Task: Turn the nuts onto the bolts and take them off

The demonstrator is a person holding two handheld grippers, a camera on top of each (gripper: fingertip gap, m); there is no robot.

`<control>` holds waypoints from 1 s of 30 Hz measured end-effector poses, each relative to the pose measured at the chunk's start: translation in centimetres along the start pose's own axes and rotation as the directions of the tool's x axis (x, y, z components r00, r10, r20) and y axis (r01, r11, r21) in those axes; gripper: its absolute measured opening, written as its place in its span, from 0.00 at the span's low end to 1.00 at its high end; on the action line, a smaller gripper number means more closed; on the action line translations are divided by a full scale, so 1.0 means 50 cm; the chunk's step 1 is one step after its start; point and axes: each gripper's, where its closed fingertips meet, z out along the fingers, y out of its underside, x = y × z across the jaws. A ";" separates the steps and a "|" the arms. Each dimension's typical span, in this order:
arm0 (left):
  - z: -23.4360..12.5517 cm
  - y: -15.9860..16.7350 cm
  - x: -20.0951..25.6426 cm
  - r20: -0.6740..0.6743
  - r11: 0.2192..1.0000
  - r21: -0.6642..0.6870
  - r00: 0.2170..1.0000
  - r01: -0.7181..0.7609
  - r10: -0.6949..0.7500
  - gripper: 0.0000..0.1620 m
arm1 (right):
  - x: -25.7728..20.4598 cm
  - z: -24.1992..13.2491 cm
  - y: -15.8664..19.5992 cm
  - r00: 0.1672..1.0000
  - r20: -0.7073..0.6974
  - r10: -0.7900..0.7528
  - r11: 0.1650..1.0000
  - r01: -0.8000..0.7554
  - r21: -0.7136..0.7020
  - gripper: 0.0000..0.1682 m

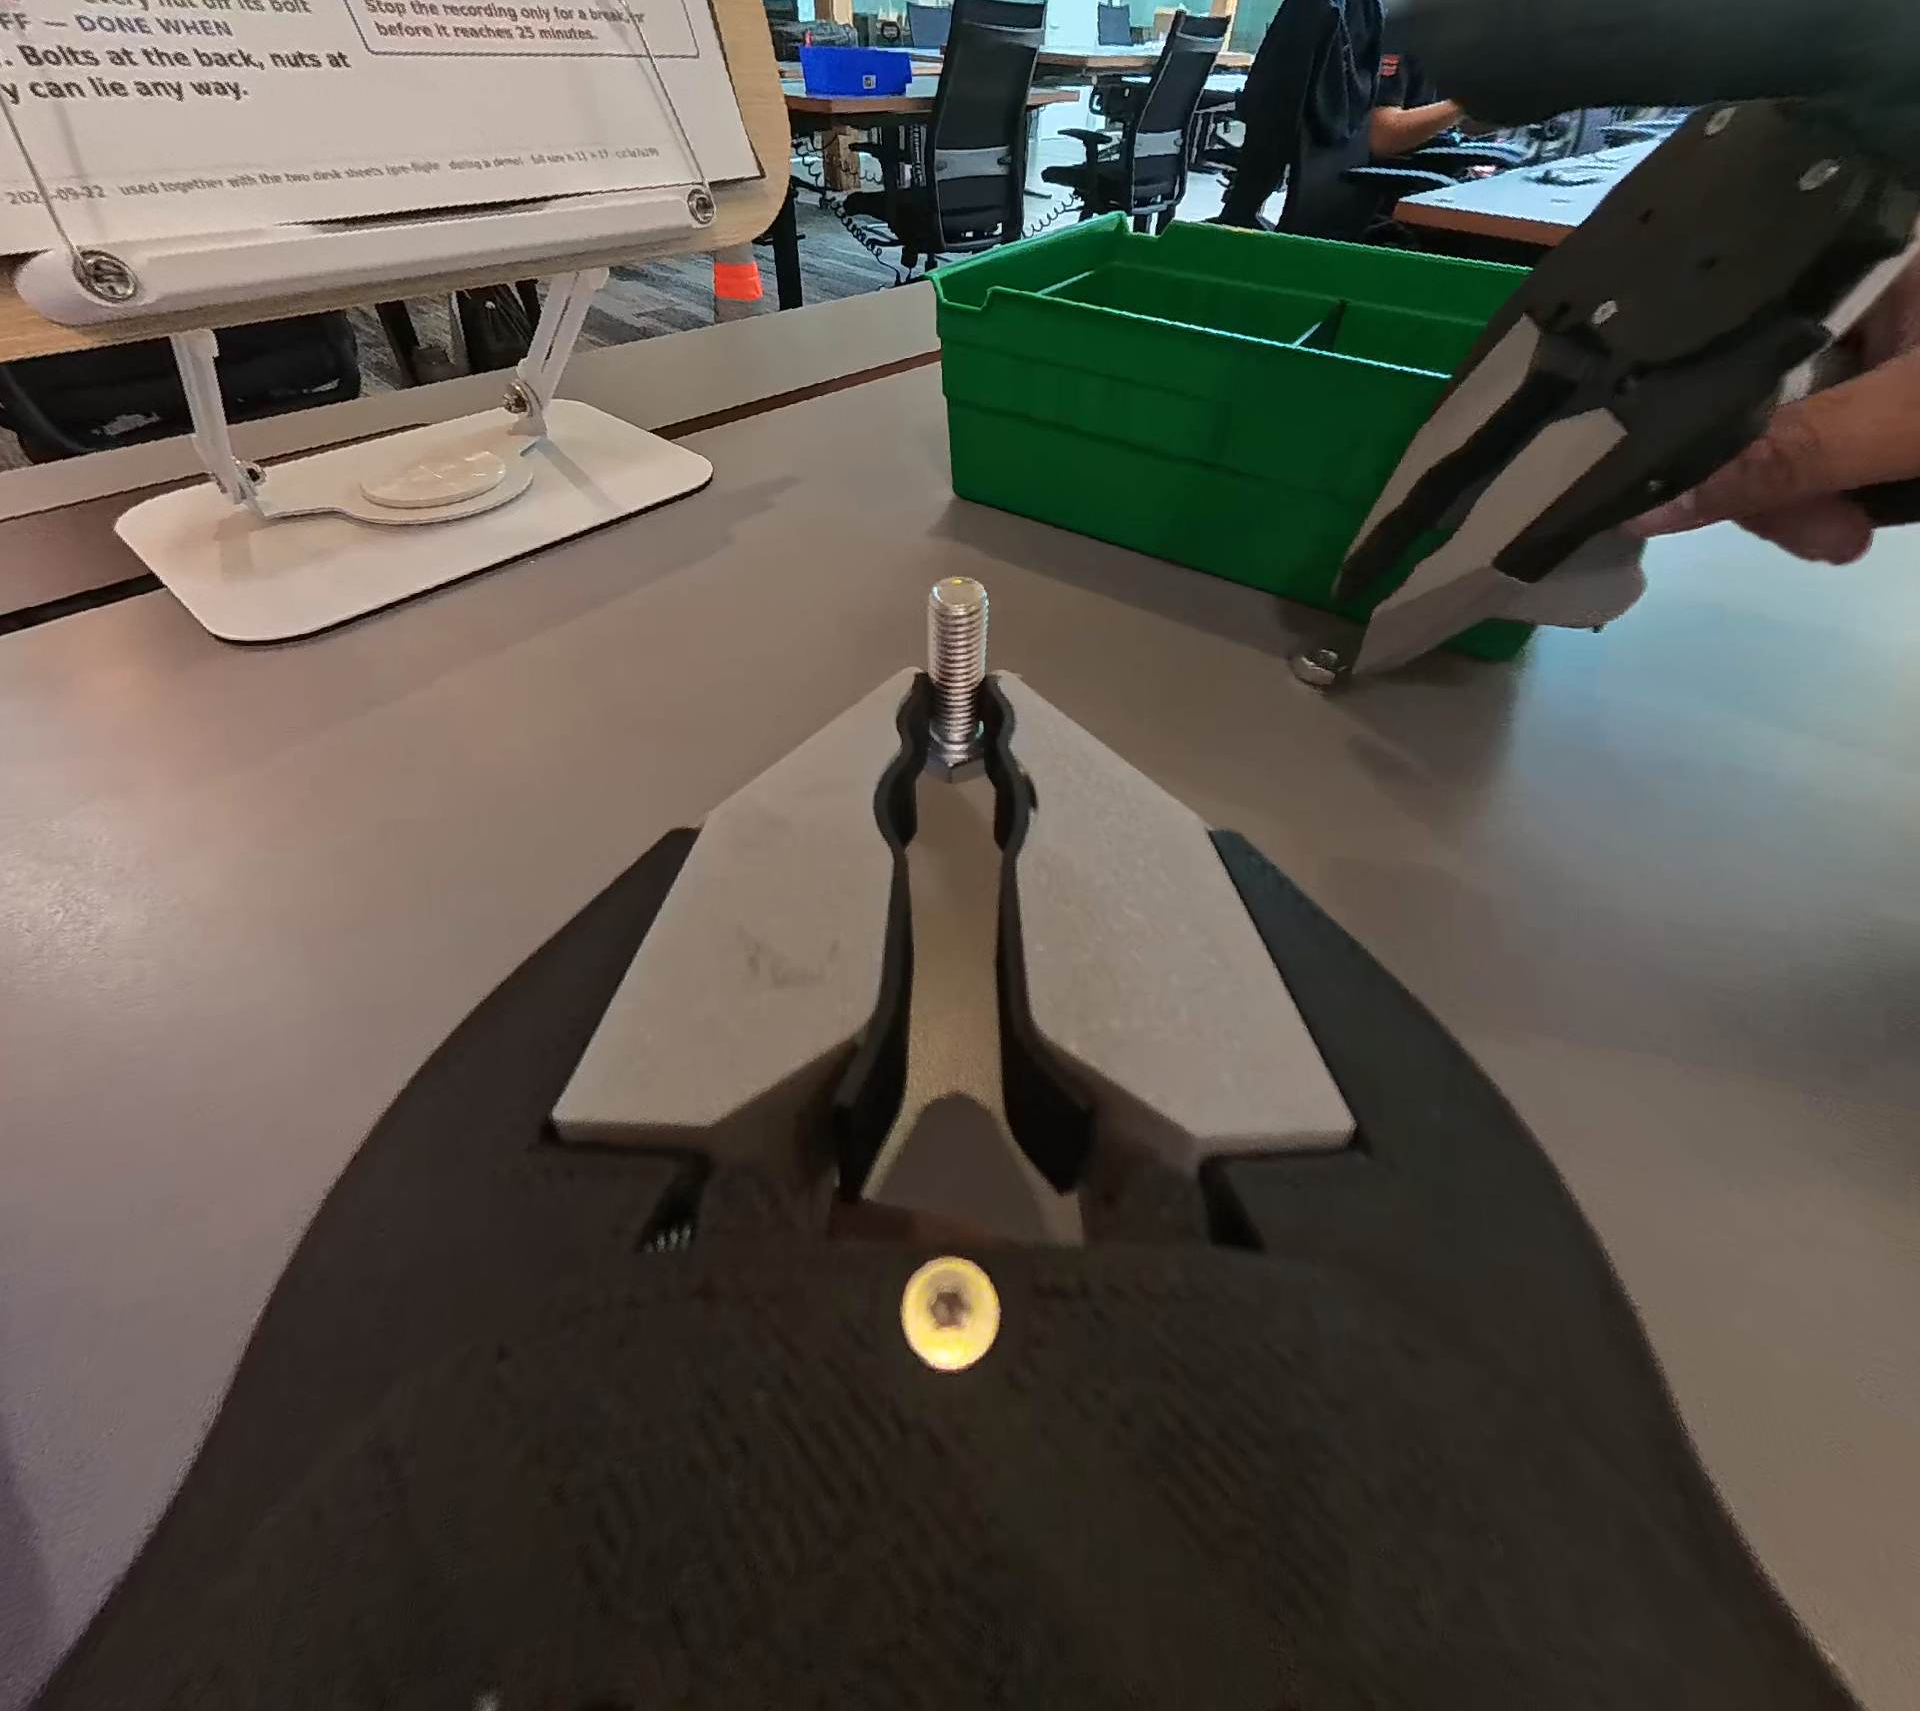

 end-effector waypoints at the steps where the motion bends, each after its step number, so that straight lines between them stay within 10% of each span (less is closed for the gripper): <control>1: 0.001 0.002 -0.001 0.001 1.000 -0.003 1.000 0.003 -0.003 0.04 | 0.003 0.004 0.000 1.000 0.001 0.015 1.000 -0.015 -0.017 0.18; 7: 0.001 0.002 0.001 -0.006 1.000 -0.005 1.000 0.000 0.000 0.04 | -0.002 0.023 -0.004 0.995 0.008 0.095 0.993 -0.094 -0.075 0.00; 15: -0.002 -0.003 0.005 -0.015 1.000 0.005 1.000 0.010 -0.010 0.04 | 0.004 0.032 0.011 0.988 -0.028 0.154 0.982 -0.156 -0.104 0.13; 30: 0.002 0.003 0.010 -0.021 1.000 -0.008 1.000 -0.001 0.001 0.04 | -0.018 -0.034 -0.043 0.970 0.161 0.181 0.963 -0.208 0.170 0.00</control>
